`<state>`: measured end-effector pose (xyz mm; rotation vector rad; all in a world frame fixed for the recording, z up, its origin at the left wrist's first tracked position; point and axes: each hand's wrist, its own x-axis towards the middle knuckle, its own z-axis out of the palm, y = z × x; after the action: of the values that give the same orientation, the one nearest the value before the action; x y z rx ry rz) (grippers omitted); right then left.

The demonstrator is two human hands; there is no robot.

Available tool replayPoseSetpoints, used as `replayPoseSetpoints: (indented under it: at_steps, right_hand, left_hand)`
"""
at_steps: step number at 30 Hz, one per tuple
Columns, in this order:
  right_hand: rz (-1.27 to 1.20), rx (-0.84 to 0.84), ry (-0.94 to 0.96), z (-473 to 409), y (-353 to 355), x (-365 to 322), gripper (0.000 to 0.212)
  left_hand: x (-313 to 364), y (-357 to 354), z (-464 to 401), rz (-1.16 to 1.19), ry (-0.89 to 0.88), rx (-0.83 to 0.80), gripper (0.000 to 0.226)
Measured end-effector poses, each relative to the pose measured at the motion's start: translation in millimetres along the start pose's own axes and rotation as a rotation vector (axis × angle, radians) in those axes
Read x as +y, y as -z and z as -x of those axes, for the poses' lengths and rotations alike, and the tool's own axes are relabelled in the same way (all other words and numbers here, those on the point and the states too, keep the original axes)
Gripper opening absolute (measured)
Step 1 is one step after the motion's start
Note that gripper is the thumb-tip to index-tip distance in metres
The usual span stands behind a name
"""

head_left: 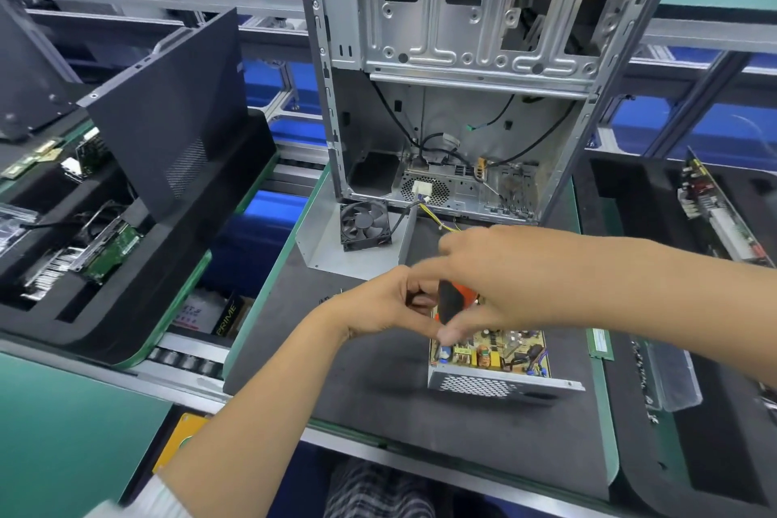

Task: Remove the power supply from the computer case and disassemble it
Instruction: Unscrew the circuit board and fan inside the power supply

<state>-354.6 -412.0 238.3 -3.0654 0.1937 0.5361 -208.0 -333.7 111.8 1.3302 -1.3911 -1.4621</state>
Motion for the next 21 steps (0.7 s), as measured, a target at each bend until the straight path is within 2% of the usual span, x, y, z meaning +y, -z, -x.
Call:
replayPoseSetpoints:
  at_steps: [1,3,5,6,8,9,10,11,13,14,15,17,19,21]
  right_hand:
    - [0.039,0.030,-0.068,0.4,3.2,-0.9,0.048]
    - [0.158,0.033,-0.147,-0.8,4.6,-4.9,0.054]
    - [0.203,0.020,-0.133,-2.7,0.9,-7.0,0.048]
    - [0.192,-0.005,-0.105,-2.6,-0.5,-7.2,0.043]
    - [0.181,-0.080,-0.047,-2.1,-2.5,-5.7,0.025]
    - [0.185,-0.114,-0.016,-1.4,-2.6,-5.6,0.022]
    - [0.195,-0.159,0.009,-1.5,-2.4,-6.2,0.029]
    - [0.197,-0.189,0.034,-1.7,-2.6,-5.8,0.035]
    - [0.163,-0.212,0.088,-2.4,-1.5,-4.4,0.038]
    - [0.114,-0.214,0.104,-1.7,-1.2,-2.8,0.036]
    - [0.044,-0.208,0.092,-0.2,-0.2,-1.3,0.035]
    - [-0.034,-0.150,-0.023,2.9,3.7,-0.9,0.045]
    - [0.051,-0.088,-0.175,3.6,7.2,-3.9,0.054]
    - [0.141,-0.058,-0.253,0.9,6.4,-7.7,0.047]
  left_hand:
    - [1.6,-0.4,-0.2,0.002,0.000,-0.004,0.015]
    - [-0.1,0.8,-2.5,-0.016,0.014,-0.024,0.019]
    - [-0.1,-1.1,-3.9,-0.021,-0.005,-0.040,0.025]
    - [-1.3,-1.6,-5.4,-0.014,-0.012,-0.050,0.036]
    - [-1.9,-2.3,-6.3,-0.036,-0.030,-0.075,0.046]
    - [0.8,-3.4,-5.0,-0.049,-0.039,-0.091,0.041]
    - [-3.4,-3.9,-6.3,-0.036,-0.015,-0.099,0.031]
    - [-2.6,-4.0,-5.7,-0.037,0.008,-0.100,0.013]
    - [-3.4,-4.8,-6.8,-0.031,0.054,-0.049,0.038]
    - [-3.2,-6.0,-7.0,-0.016,0.060,-0.054,0.045]
    - [-0.9,-7.8,-5.2,-0.019,0.042,-0.047,0.042]
    - [0.5,-8.1,-4.1,-0.020,-0.001,-0.034,0.013]
    - [2.9,-7.6,-4.2,-0.041,-0.029,-0.044,0.023]
    - [6.6,-8.5,-5.9,-0.042,-0.033,-0.098,0.033]
